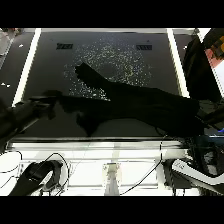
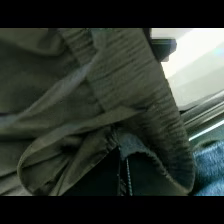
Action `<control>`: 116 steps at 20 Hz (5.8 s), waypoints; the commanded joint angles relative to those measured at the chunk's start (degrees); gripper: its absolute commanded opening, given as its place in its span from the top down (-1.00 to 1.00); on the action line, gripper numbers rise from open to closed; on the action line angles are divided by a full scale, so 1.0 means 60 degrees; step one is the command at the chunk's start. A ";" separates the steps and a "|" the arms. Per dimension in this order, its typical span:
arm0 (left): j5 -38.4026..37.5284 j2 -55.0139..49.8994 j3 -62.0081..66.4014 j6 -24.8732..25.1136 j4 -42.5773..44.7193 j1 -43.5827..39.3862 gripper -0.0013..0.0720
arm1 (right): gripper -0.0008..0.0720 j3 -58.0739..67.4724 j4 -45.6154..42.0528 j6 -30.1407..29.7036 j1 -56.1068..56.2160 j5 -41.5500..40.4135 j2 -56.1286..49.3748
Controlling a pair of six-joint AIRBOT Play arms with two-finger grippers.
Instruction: Fold the clothes and pants, and hang the long-sleeved shirts on hangers.
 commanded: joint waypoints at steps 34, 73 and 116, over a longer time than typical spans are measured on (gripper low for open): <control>0.3577 -0.8885 0.0696 -0.2616 0.4623 0.3676 0.96 | 0.94 0.1206 0.0200 0.0765 -0.0004 -0.1348 -0.0372; -0.3818 -0.9788 -0.0080 0.8364 -0.5388 0.8123 0.96 | 0.94 0.2284 0.3610 -0.2375 -0.0004 -0.0022 -0.1621; -0.1938 -0.8036 -0.1453 0.9020 -0.1566 0.9486 0.96 | 0.94 0.1741 0.0186 -0.2127 -0.2692 0.1392 -0.0929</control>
